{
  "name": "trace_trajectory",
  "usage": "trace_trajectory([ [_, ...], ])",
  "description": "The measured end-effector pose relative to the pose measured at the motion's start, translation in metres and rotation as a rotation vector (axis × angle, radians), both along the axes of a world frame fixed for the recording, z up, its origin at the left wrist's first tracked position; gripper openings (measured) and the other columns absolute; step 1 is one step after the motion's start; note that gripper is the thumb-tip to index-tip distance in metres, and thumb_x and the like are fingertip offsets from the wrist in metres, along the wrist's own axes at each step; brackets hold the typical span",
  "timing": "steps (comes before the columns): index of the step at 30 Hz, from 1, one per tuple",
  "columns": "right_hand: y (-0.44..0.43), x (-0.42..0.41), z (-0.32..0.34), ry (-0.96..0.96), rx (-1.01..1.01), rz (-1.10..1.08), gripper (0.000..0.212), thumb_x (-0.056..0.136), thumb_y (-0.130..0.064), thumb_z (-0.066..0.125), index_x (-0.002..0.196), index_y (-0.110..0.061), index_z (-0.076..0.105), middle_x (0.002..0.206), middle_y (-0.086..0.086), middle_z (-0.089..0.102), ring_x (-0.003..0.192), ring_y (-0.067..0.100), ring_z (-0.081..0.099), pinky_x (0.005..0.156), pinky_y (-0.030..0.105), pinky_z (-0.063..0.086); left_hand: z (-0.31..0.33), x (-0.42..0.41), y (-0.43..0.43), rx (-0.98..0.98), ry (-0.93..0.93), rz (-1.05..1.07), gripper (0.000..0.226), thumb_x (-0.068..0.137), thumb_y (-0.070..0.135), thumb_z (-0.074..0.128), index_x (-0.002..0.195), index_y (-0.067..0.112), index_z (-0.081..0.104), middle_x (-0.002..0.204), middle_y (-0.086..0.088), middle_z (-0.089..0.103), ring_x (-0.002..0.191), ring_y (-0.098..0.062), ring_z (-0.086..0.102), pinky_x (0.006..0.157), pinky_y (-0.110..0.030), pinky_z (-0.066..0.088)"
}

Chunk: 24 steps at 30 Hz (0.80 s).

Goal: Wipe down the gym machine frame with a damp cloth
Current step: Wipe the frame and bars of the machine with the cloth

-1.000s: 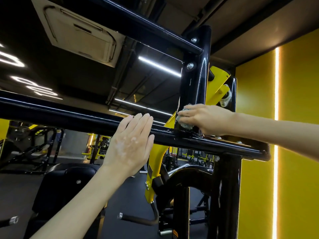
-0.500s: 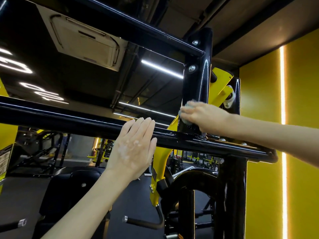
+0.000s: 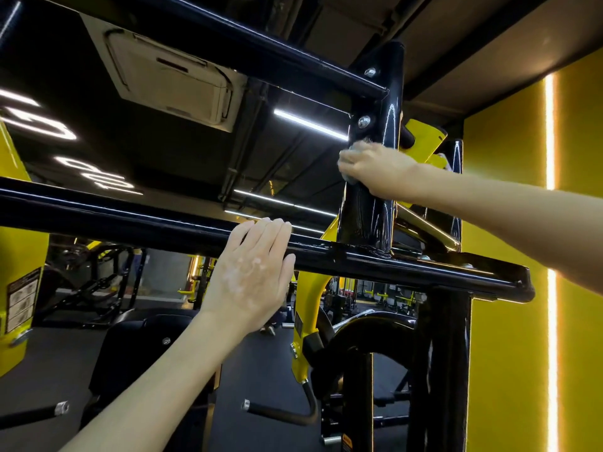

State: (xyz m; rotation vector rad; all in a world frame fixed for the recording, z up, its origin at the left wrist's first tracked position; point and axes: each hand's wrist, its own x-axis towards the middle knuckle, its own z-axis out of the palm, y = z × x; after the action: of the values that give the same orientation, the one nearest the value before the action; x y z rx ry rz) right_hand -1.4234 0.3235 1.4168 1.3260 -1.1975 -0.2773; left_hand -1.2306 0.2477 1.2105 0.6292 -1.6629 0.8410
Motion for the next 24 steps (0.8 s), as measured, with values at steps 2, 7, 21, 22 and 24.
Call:
trace_trajectory([
  [2, 0.001, -0.005, -0.030, 0.024, 0.147, 0.039, 0.027, 0.092, -0.002, 0.053, 0.116, -0.009, 0.060, 0.129, 0.007, 0.055, 0.120, 0.026, 0.047, 0.103, 0.040, 0.041, 0.000, 0.001, 0.001, 0.000, -0.004, 0.006, 0.046, 0.101, 0.030, 0.036, 0.134, 0.003, 0.053, 0.127, -0.011, 0.060, 0.121, -0.027, 0.055, 0.110, -0.041, 0.032],
  [7, 0.029, -0.008, -0.073, 0.014, 0.341, -0.030, 0.051, 0.096, -0.003, 0.050, 0.145, -0.018, 0.045, 0.153, 0.000, 0.038, 0.143, 0.020, 0.029, 0.114, 0.032, 0.029, 0.001, 0.006, 0.004, 0.001, -0.040, 0.024, 0.044, 0.101, 0.030, 0.036, 0.132, 0.004, 0.053, 0.123, -0.010, 0.060, 0.118, -0.026, 0.055, 0.109, -0.042, 0.035],
  [21, 0.004, -0.005, 0.008, -0.063, -0.034, 0.122, 0.023, 0.086, 0.006, 0.050, 0.101, -0.006, 0.062, 0.114, 0.014, 0.057, 0.111, 0.035, 0.051, 0.093, 0.047, 0.045, -0.001, 0.001, 0.004, 0.000, 0.007, 0.032, 0.041, 0.100, 0.026, 0.039, 0.131, 0.003, 0.053, 0.118, -0.009, 0.060, 0.113, -0.026, 0.057, 0.108, -0.040, 0.033],
  [22, 0.005, -0.009, -0.006, -0.048, 0.008, 0.161, 0.024, 0.086, 0.007, 0.051, 0.102, -0.005, 0.063, 0.114, 0.013, 0.058, 0.111, 0.034, 0.051, 0.095, 0.046, 0.045, -0.001, 0.001, 0.004, 0.000, 0.009, 0.036, 0.041, 0.100, 0.026, 0.040, 0.130, 0.003, 0.054, 0.118, -0.009, 0.060, 0.113, -0.026, 0.056, 0.109, -0.040, 0.032],
  [24, 0.009, -0.015, -0.039, -0.017, 0.127, 0.181, 0.027, 0.086, 0.005, 0.055, 0.109, -0.006, 0.064, 0.119, 0.010, 0.059, 0.116, 0.030, 0.052, 0.099, 0.044, 0.045, -0.001, 0.001, 0.004, 0.002, 0.004, 0.043, 0.040, 0.100, 0.026, 0.040, 0.129, 0.003, 0.054, 0.117, -0.009, 0.060, 0.112, -0.026, 0.056, 0.109, -0.040, 0.032],
])
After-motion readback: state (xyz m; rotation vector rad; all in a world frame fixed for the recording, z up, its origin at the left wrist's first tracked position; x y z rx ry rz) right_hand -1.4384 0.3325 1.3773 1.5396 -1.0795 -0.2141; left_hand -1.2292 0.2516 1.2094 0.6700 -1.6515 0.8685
